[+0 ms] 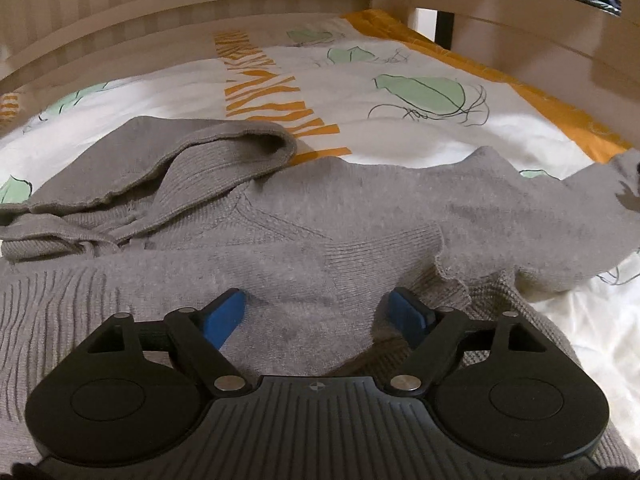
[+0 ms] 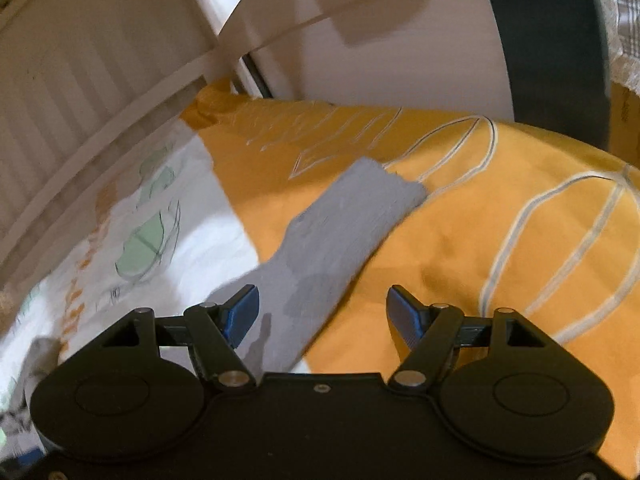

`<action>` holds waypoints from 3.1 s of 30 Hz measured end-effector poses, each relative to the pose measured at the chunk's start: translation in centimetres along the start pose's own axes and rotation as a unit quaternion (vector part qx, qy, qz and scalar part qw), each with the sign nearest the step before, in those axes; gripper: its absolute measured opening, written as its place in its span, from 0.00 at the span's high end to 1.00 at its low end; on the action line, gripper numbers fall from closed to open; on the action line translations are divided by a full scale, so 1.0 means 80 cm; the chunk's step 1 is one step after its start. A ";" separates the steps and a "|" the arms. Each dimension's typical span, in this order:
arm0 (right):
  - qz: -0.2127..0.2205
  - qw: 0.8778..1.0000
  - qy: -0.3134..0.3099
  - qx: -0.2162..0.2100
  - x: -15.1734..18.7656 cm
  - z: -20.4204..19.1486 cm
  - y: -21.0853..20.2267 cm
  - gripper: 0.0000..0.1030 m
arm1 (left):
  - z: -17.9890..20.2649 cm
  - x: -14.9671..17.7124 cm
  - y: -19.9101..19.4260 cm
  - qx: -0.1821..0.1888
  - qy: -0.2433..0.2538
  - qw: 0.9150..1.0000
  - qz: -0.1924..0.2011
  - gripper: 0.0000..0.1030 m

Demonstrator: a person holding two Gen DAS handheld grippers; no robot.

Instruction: Fold large clothes

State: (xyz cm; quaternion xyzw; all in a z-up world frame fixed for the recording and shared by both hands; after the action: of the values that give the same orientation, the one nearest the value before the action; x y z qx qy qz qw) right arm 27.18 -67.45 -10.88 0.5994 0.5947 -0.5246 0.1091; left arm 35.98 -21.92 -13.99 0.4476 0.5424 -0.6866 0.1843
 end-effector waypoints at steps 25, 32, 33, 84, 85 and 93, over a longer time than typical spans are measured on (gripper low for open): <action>0.023 0.987 -0.043 -0.151 -0.043 -0.200 -0.096 0.82 | -0.081 -0.012 -0.072 0.023 -0.082 0.996 -0.005 0.24; -0.007 0.963 -0.088 -0.255 0.017 -0.358 -0.137 0.85 | -0.180 0.004 -0.130 0.003 -0.119 0.993 0.005 0.24; -0.014 0.958 -0.096 -0.269 0.031 -0.380 -0.140 0.85 | -0.194 0.008 -0.137 -0.002 -0.127 0.992 0.007 0.24; -0.175 0.902 -0.250 -0.304 0.338 -0.408 -0.152 0.38 | -0.232 -0.002 -0.172 0.048 -0.173 0.982 0.066 0.92; -0.173 0.903 -0.252 -0.303 0.336 -0.406 -0.152 0.38 | -0.231 -0.017 -0.187 0.057 -0.169 0.980 0.090 0.92; -0.165 0.912 -0.246 -0.284 0.327 -0.390 -0.141 0.38 | -0.275 -0.039 -0.218 0.035 -0.171 0.975 0.136 0.92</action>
State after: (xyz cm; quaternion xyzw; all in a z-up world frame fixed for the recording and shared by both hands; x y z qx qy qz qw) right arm 26.67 -25.18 -11.85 0.2884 0.7637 -0.4746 0.3293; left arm 33.91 3.35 -1.57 0.3995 0.4125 -0.7401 0.3500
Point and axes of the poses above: each gripper's, at about its wrist camera, not at the fingertips, and y roughly the way its jaws point, z to its right, x to its underside, the point moved 3 cm from there along y, roughly the way its jaws point, and after that the axes turned 8 degrees about z, right-handed, at the moved point
